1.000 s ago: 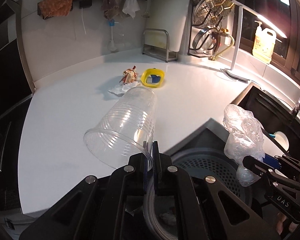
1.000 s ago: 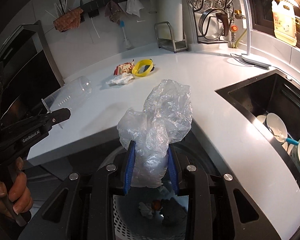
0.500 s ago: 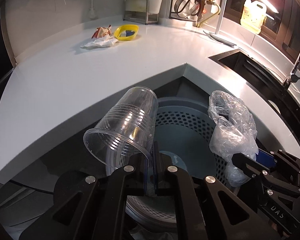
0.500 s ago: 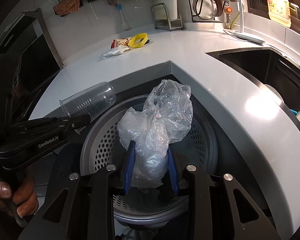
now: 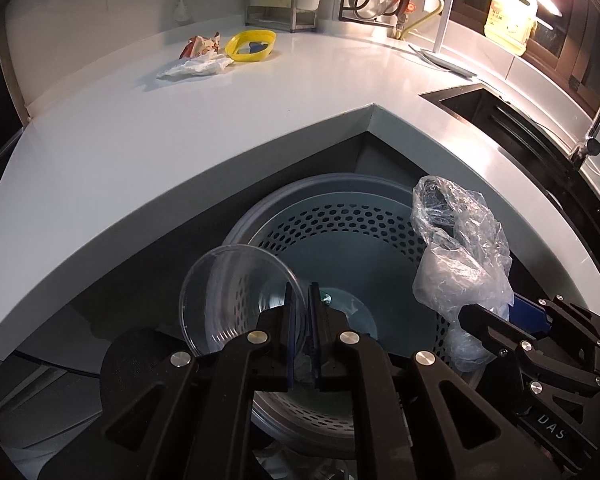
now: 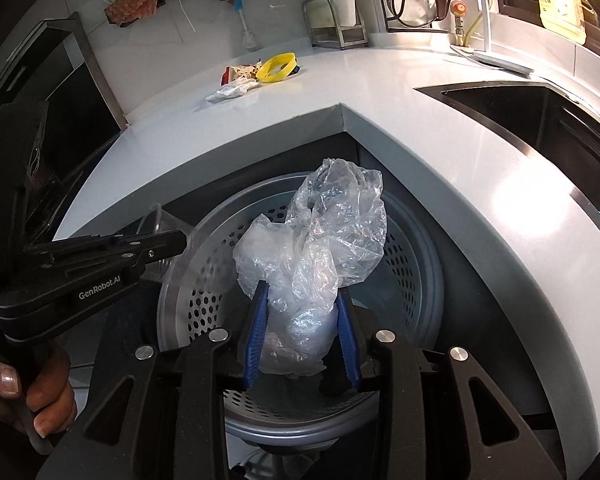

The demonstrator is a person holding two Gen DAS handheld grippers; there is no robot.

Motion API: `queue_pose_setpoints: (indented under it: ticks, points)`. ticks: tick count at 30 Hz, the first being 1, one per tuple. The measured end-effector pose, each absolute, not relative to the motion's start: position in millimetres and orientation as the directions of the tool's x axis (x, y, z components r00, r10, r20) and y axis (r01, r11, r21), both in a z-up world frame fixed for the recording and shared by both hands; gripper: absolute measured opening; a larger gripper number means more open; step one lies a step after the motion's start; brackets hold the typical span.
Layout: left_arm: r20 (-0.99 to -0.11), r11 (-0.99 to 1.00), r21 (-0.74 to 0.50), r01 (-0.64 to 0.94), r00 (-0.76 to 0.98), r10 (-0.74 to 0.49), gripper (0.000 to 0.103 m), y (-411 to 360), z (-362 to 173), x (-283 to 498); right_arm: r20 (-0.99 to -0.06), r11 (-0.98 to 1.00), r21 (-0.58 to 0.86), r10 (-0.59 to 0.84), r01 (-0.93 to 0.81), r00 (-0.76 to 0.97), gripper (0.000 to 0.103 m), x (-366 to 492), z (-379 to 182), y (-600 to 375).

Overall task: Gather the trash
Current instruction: 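Open both tools to drop the cup and bag into the bin, then move both open tools back toward the yellow lid and tissue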

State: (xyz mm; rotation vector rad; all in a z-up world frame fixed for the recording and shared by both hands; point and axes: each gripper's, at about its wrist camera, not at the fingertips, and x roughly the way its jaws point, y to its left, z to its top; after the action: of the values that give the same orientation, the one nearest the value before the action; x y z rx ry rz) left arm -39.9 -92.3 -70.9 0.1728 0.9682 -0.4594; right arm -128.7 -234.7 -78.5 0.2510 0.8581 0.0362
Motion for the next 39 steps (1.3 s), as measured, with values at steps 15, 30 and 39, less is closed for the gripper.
queue_pose_setpoints:
  ticks: [15,30,39]
  points:
    - [-0.820,0.905,-0.037,0.424,0.505,-0.270,0.057,-88.1,-71.4,-42.4,-0.731,0.962,0.258,0.133,0.092,0.669,0.056,-129.9,-78.8,-242.1]
    - [-0.788,0.912,-0.007,0.411,0.559,-0.258,0.069,-84.5,-61.2,-46.8,-0.719,0.956,0.278,0.140,0.097,0.681,0.056,-132.3,-77.4,-248.0]
    - [-0.765,0.923,-0.009,0.384,0.592,-0.253,0.076,-71.6,-51.6,-42.6,-0.706,0.957,0.277,0.142,0.087,0.694,0.060,-131.6,-71.5,-243.5]
